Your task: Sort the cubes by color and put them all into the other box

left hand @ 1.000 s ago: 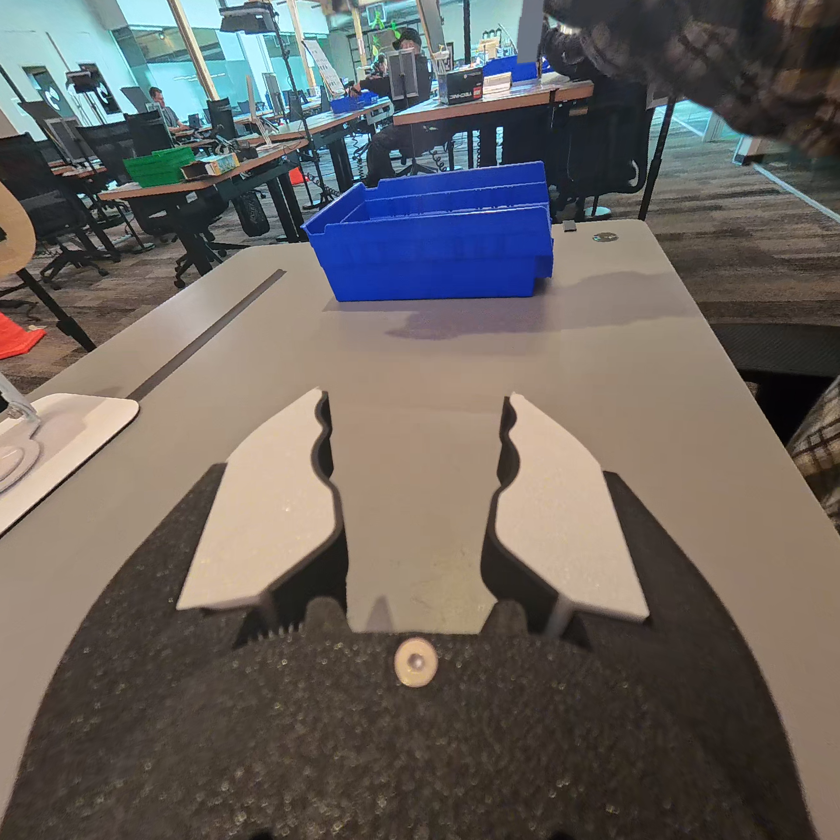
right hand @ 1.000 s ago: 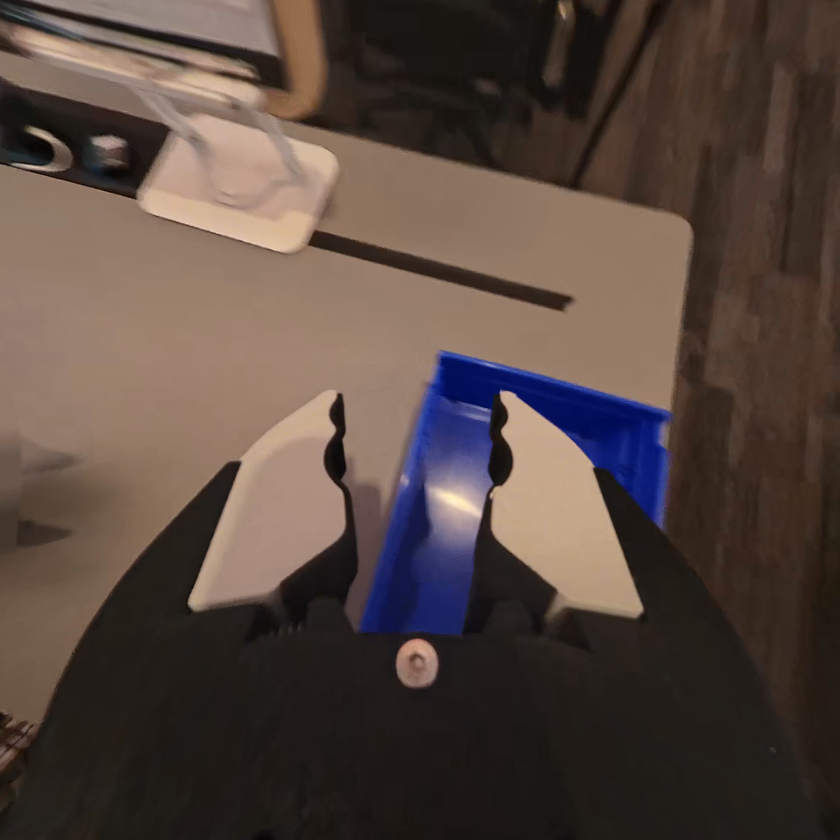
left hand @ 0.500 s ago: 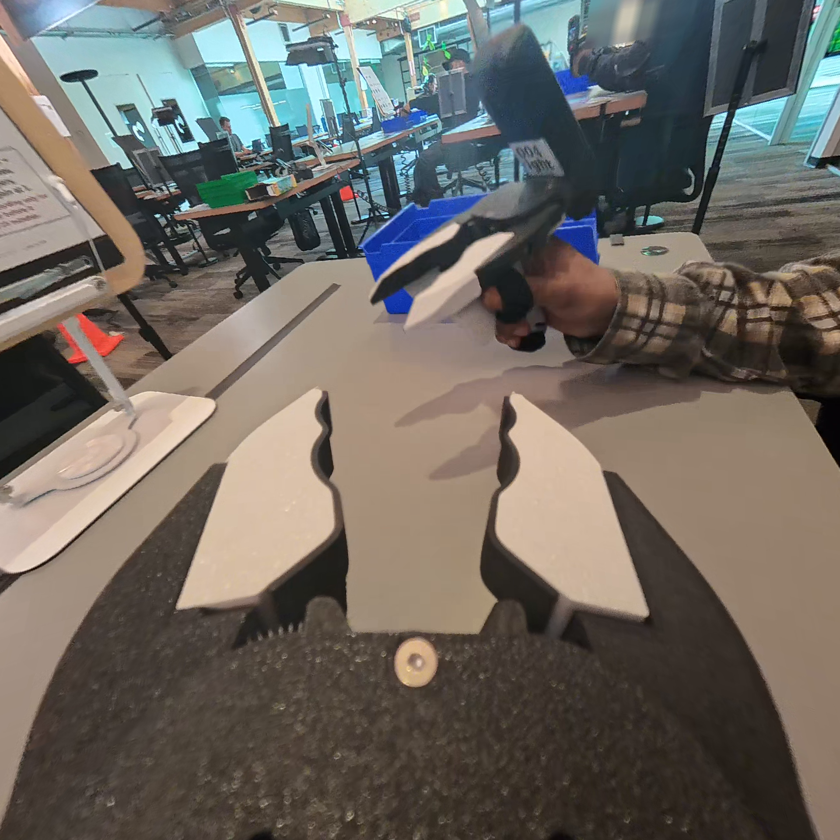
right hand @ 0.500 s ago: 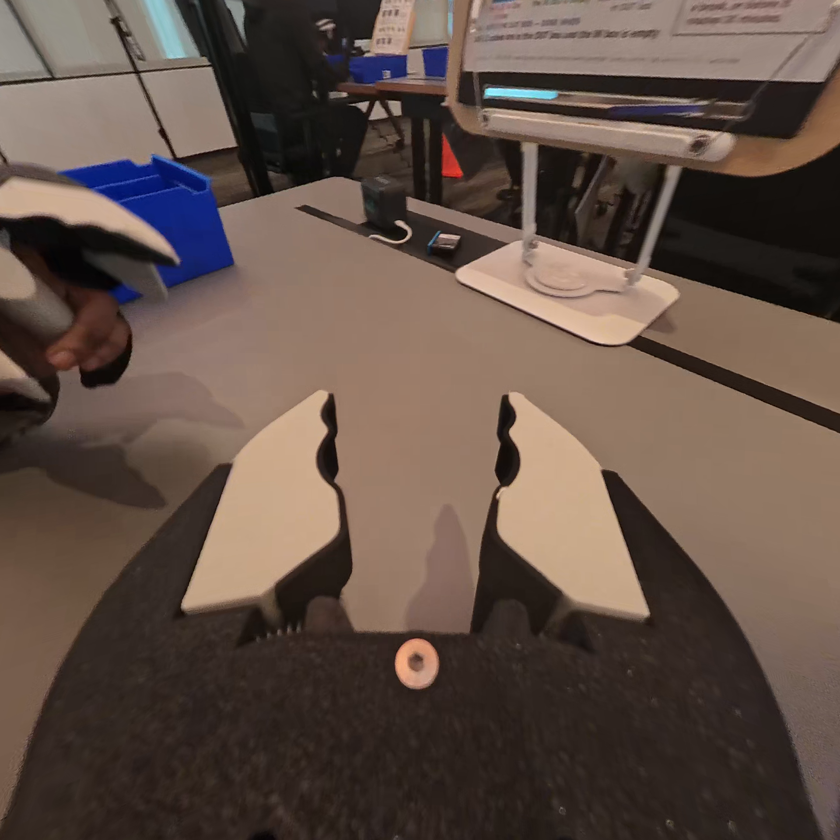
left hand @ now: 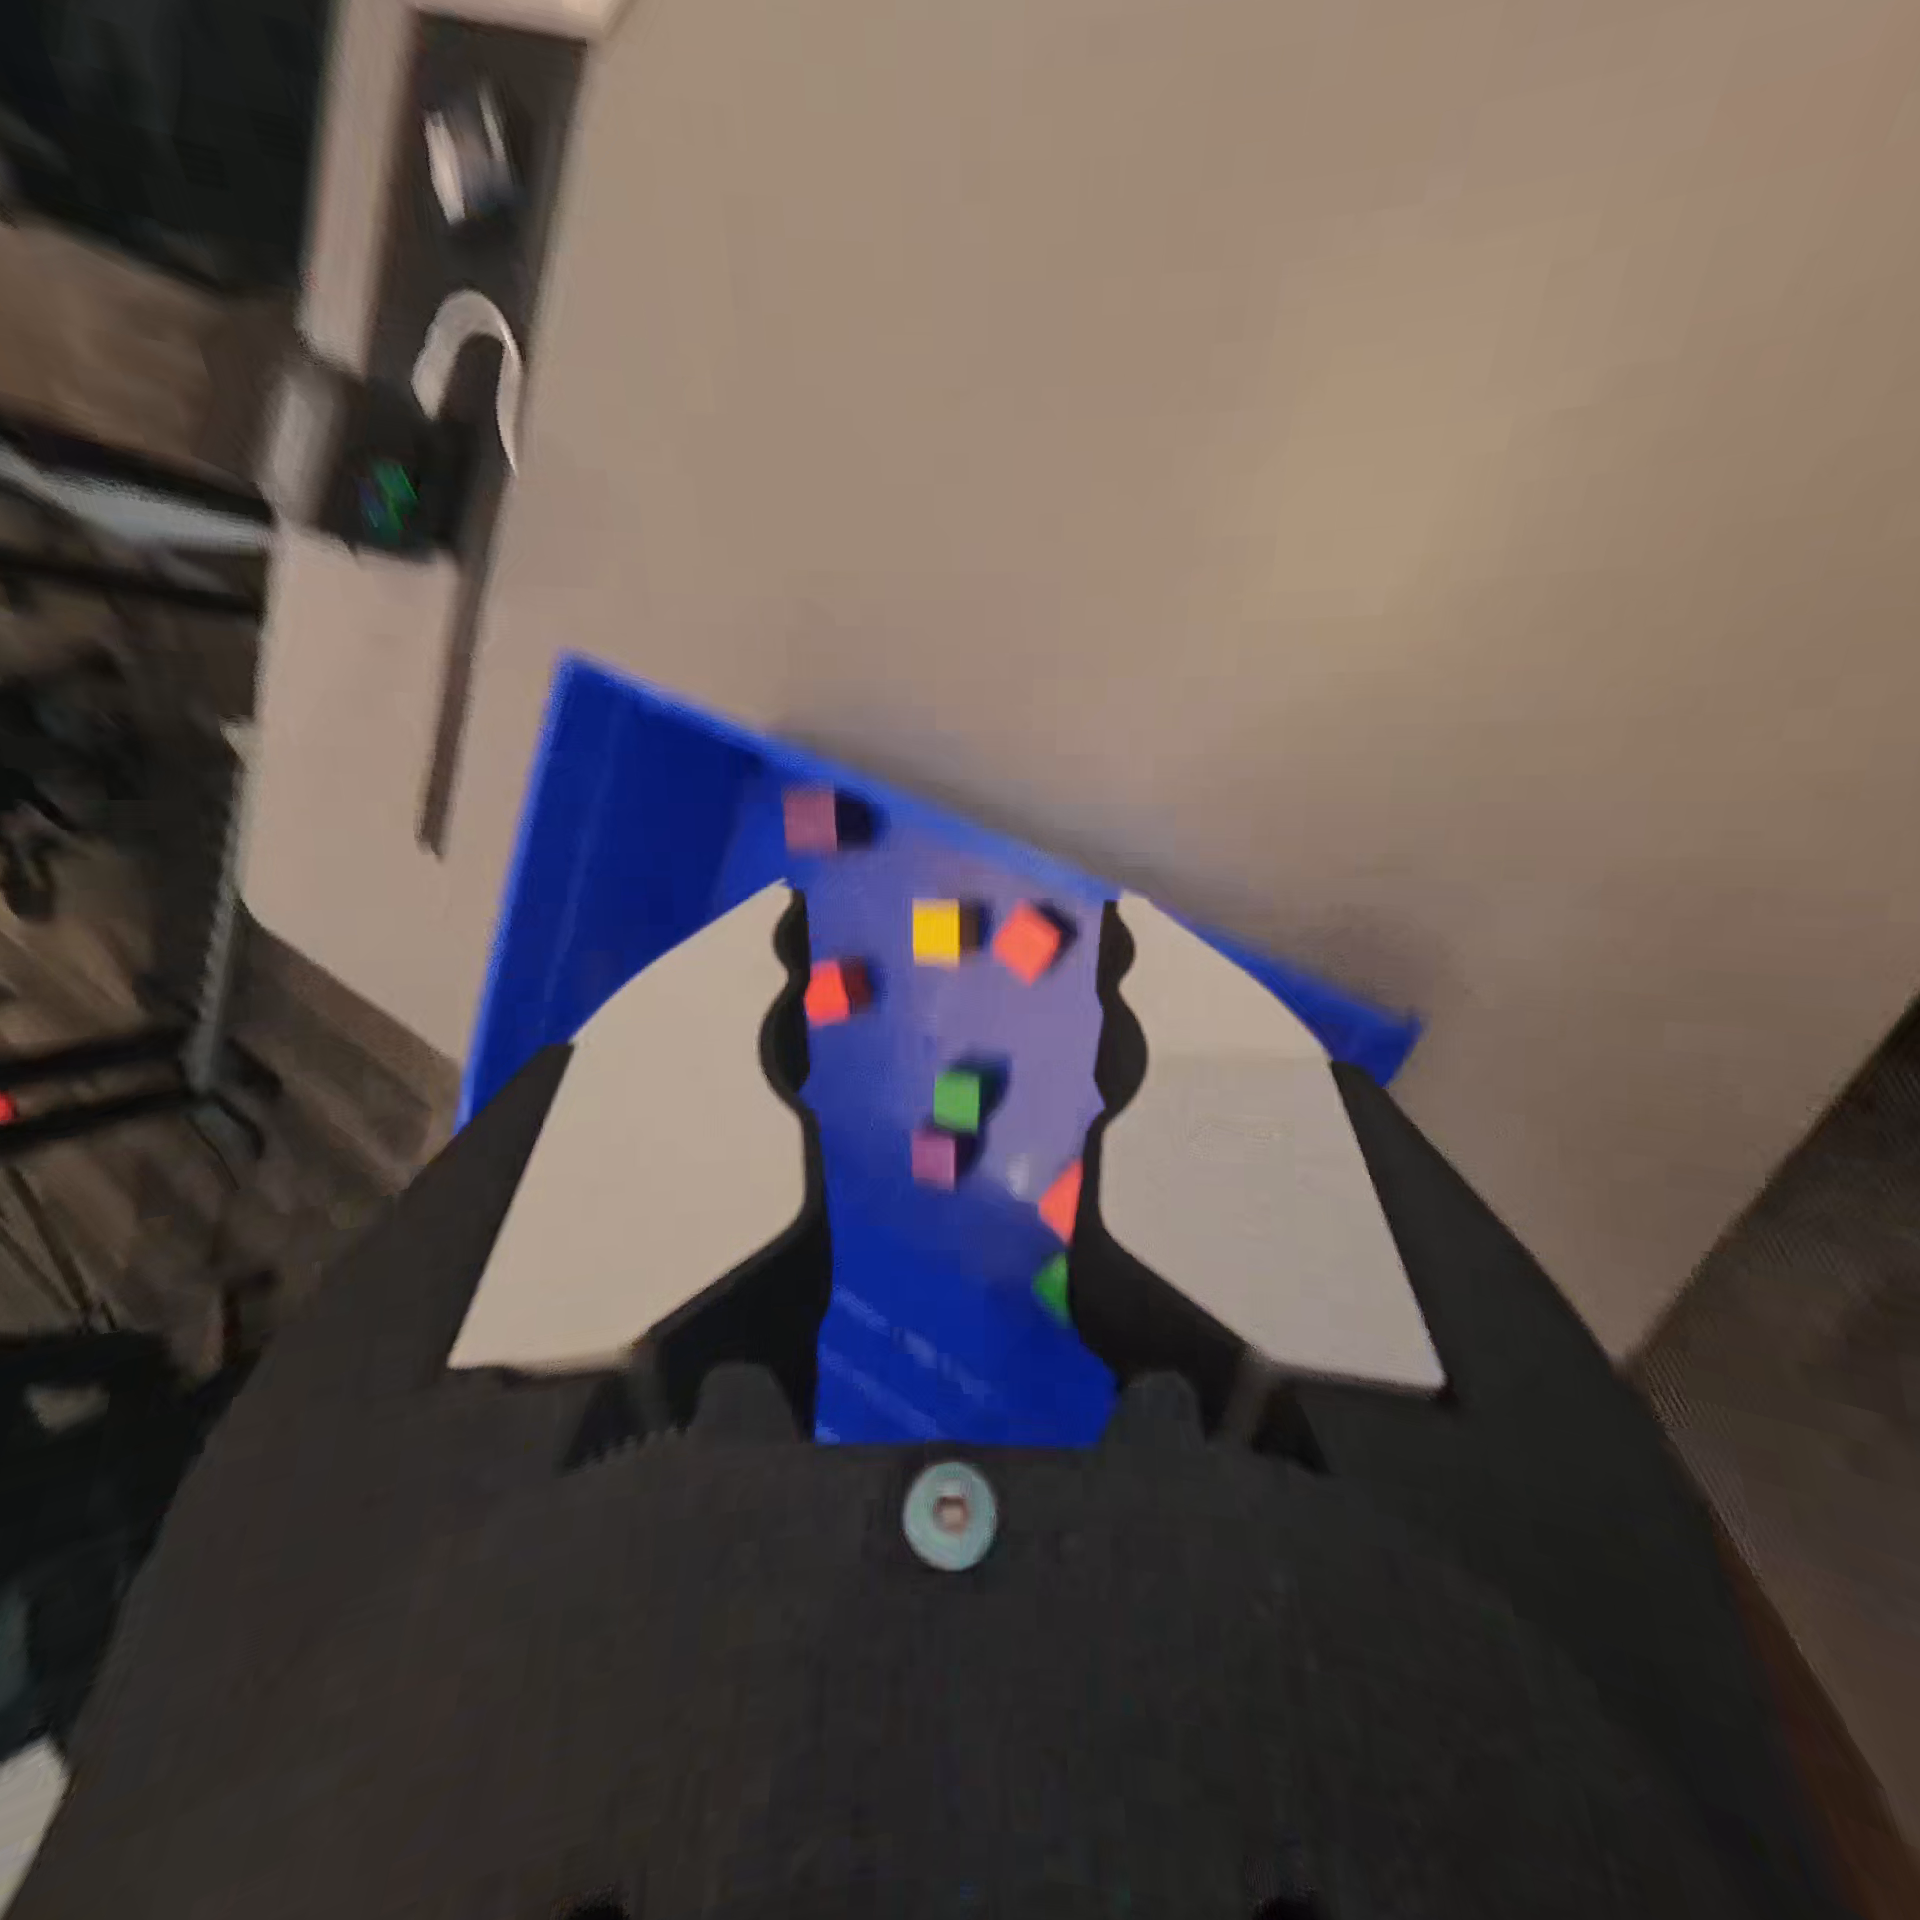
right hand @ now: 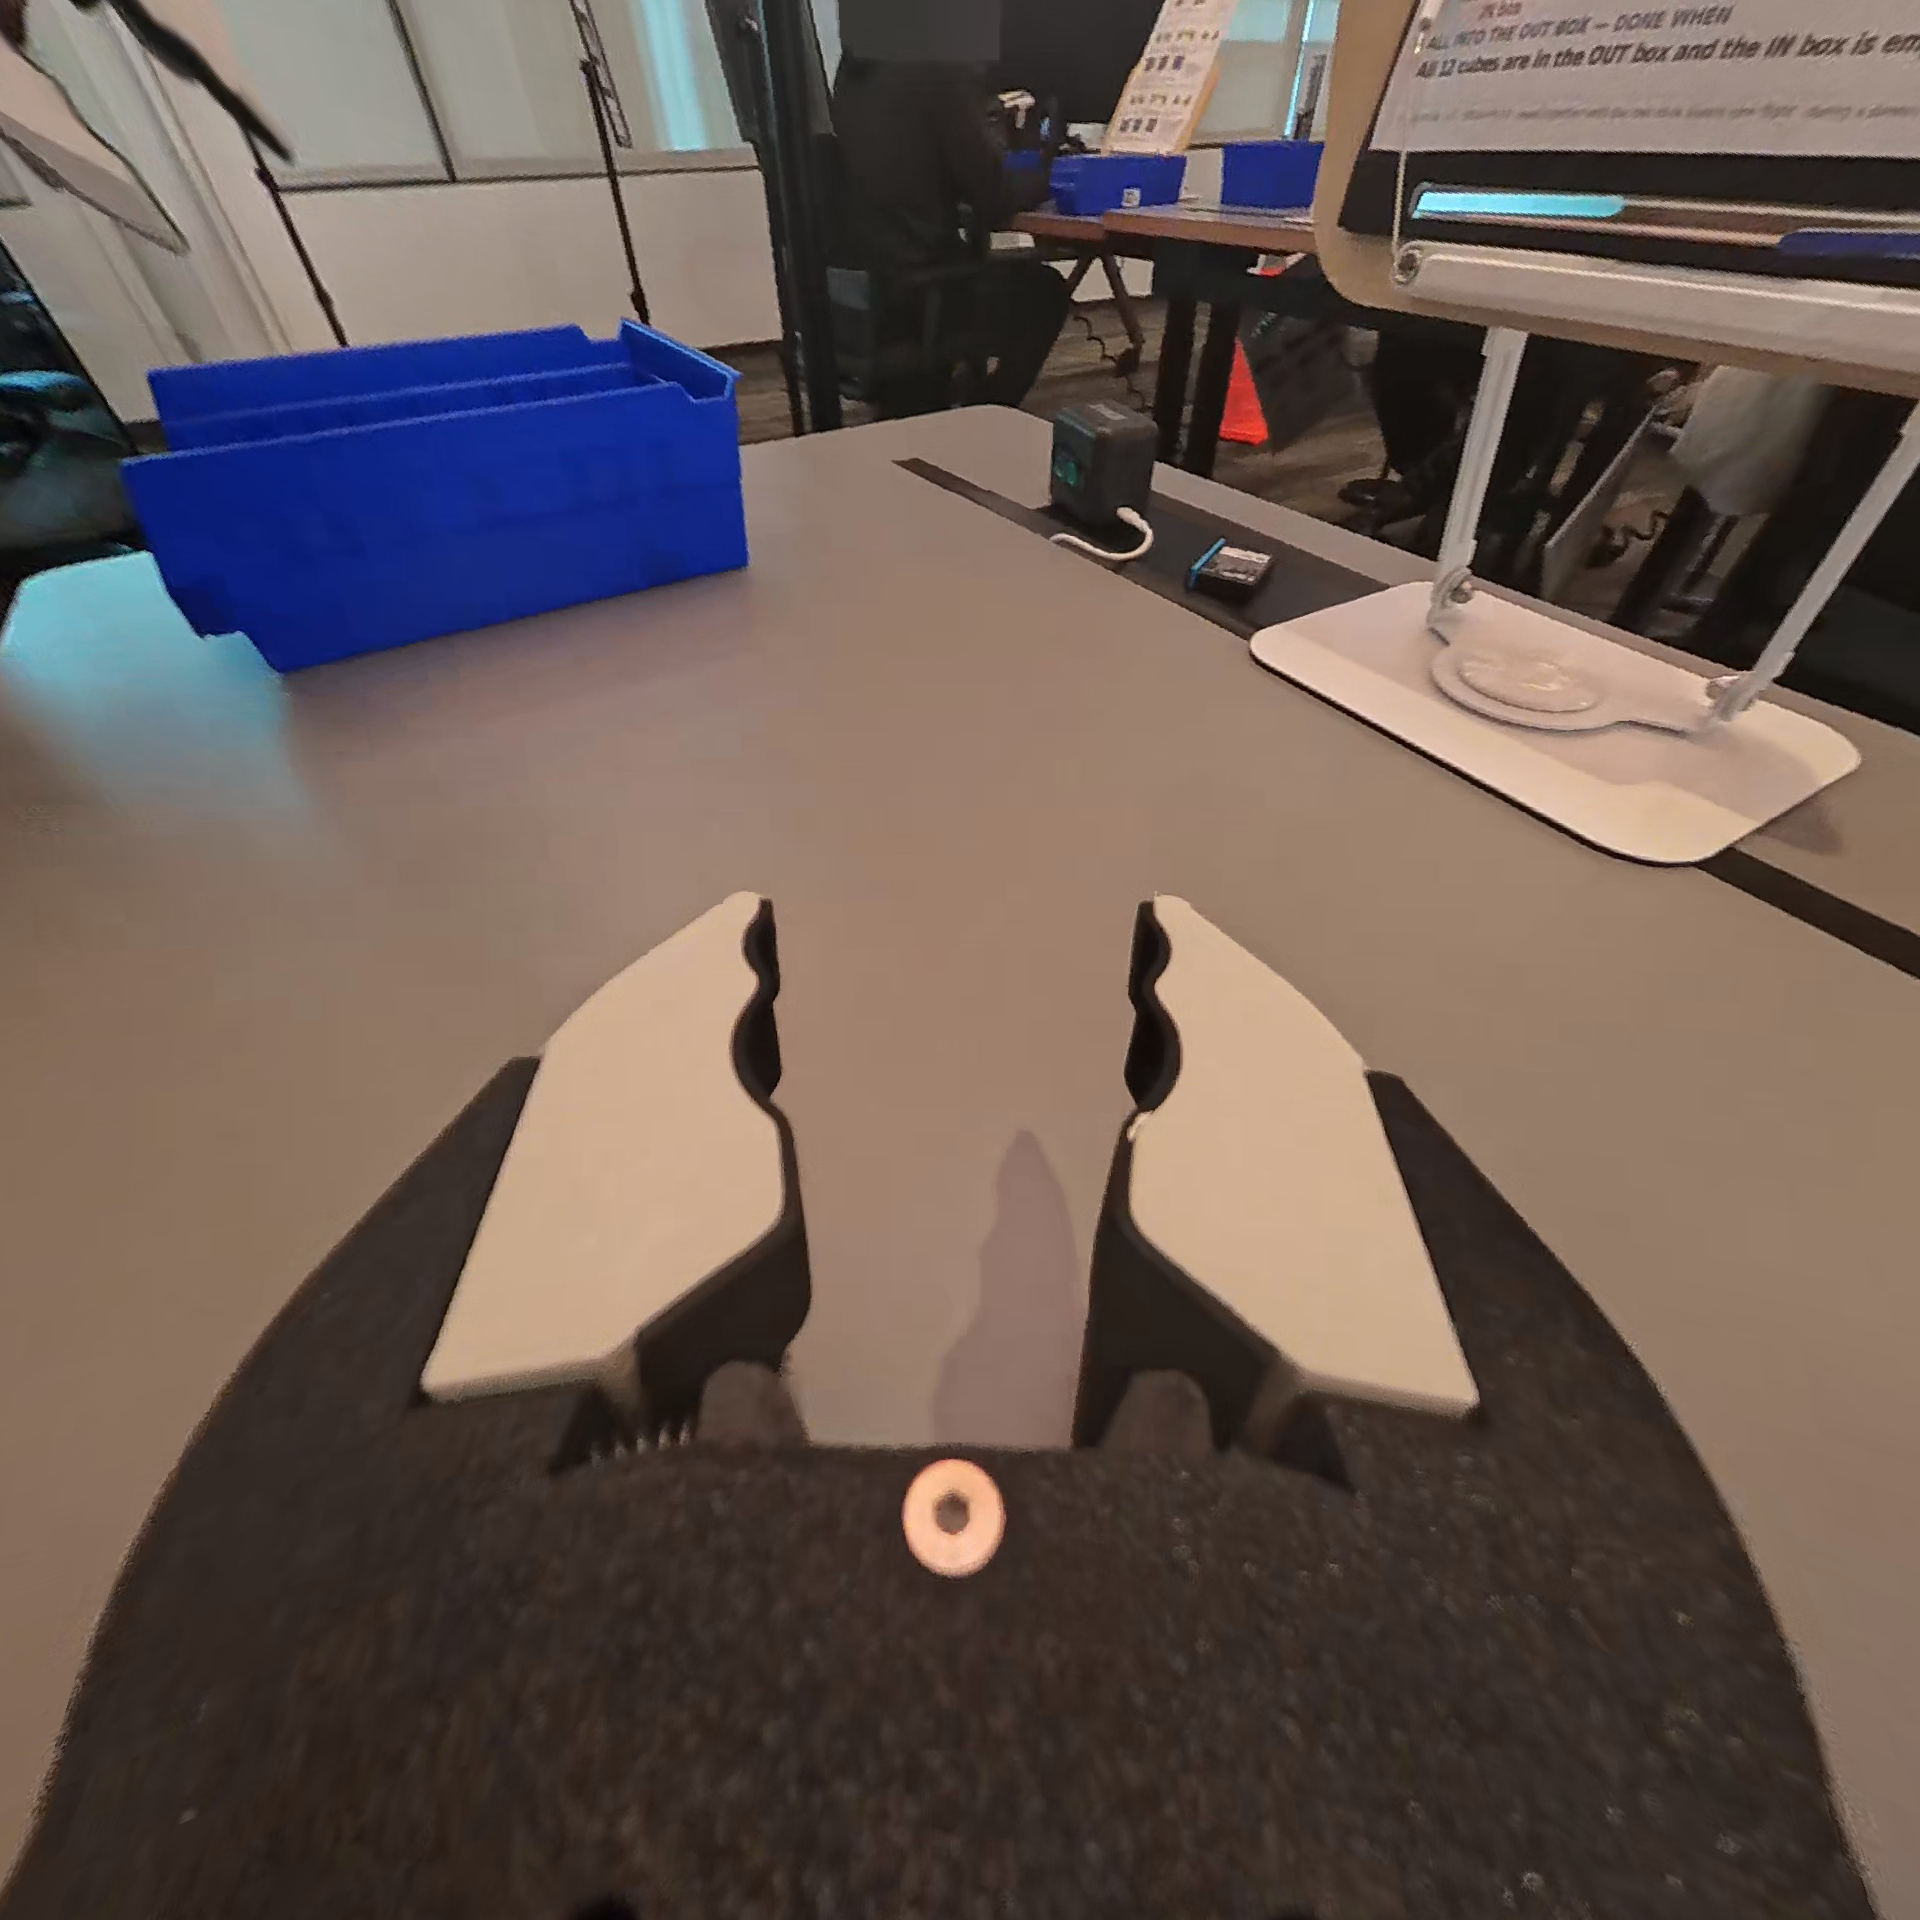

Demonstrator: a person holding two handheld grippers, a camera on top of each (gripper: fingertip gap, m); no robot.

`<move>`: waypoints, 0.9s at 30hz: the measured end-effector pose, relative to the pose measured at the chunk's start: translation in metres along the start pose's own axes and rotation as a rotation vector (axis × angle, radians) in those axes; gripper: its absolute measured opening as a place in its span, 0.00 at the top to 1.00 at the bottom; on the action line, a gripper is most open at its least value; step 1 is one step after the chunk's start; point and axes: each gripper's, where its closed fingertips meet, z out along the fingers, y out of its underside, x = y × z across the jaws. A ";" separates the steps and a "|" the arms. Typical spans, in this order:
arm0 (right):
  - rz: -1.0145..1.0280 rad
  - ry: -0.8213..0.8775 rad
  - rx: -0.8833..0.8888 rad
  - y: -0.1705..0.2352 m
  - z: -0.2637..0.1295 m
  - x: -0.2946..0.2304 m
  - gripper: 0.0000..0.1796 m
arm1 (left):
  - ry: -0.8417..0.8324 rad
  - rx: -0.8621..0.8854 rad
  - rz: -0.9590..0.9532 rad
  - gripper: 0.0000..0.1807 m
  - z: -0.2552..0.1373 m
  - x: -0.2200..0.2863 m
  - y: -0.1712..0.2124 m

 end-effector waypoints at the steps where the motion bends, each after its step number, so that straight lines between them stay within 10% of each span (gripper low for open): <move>1: 0.009 -0.010 0.003 0.000 0.000 -0.001 0.64 | 0.023 -0.075 -0.009 0.71 0.001 -0.005 0.023; 11: -0.019 -0.055 0.005 0.000 0.003 -0.013 0.64 | 0.154 -0.543 0.030 0.72 0.066 -0.016 0.165; 27: 0.028 -0.091 -0.017 0.009 0.008 -0.013 0.64 | 0.259 -0.599 0.006 0.76 0.104 -0.008 0.197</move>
